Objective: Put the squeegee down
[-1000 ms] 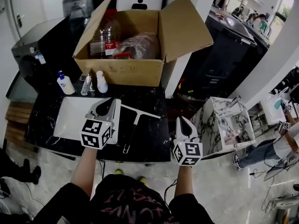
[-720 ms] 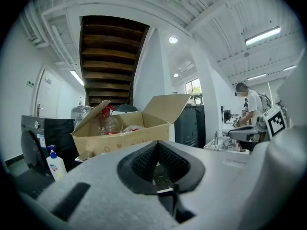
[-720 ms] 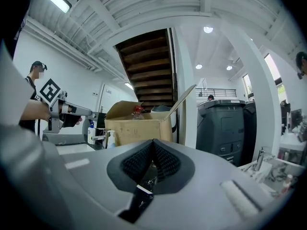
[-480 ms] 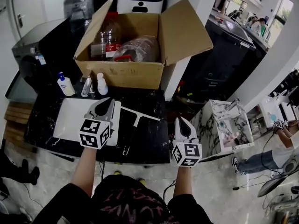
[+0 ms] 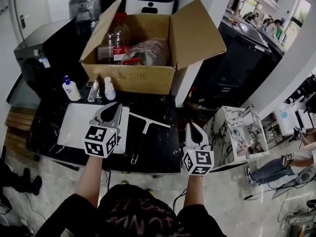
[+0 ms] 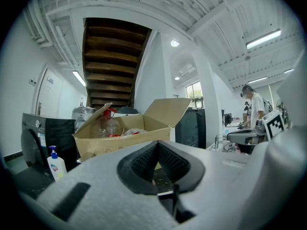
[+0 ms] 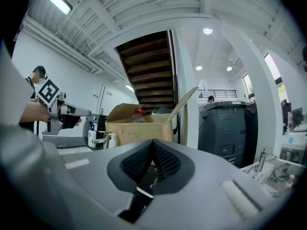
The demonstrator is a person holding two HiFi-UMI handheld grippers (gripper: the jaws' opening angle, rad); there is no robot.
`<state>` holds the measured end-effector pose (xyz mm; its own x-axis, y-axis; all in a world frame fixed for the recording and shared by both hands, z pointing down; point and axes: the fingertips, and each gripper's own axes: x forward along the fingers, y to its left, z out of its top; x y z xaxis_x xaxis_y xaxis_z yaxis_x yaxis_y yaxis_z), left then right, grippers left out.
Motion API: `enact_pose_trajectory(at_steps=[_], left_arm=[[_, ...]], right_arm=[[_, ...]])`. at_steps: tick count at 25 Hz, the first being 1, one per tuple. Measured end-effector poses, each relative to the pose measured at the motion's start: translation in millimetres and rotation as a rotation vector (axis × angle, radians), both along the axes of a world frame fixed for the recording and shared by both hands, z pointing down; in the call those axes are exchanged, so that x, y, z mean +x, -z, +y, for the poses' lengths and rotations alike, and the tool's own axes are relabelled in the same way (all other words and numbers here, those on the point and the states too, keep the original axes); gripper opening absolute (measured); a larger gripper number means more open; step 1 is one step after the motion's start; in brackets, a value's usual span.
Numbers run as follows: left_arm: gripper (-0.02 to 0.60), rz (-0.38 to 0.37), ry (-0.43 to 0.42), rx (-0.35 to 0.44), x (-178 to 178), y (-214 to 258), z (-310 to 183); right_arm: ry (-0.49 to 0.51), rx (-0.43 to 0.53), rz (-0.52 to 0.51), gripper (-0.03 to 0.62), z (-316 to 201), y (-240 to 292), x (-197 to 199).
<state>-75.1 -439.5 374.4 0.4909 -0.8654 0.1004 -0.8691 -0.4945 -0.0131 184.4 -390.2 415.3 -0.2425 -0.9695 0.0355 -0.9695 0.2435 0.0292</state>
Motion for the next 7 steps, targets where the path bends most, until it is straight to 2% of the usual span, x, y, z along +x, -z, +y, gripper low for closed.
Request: enact_pose_trajectory(at_steps=[7], left_arm=[[0.000,0.007,-0.014,0.001,4.2,0.9,2.6]], right_arm=[[-0.012,0.008,0.004,0.008,3.5,3.3,4.1]])
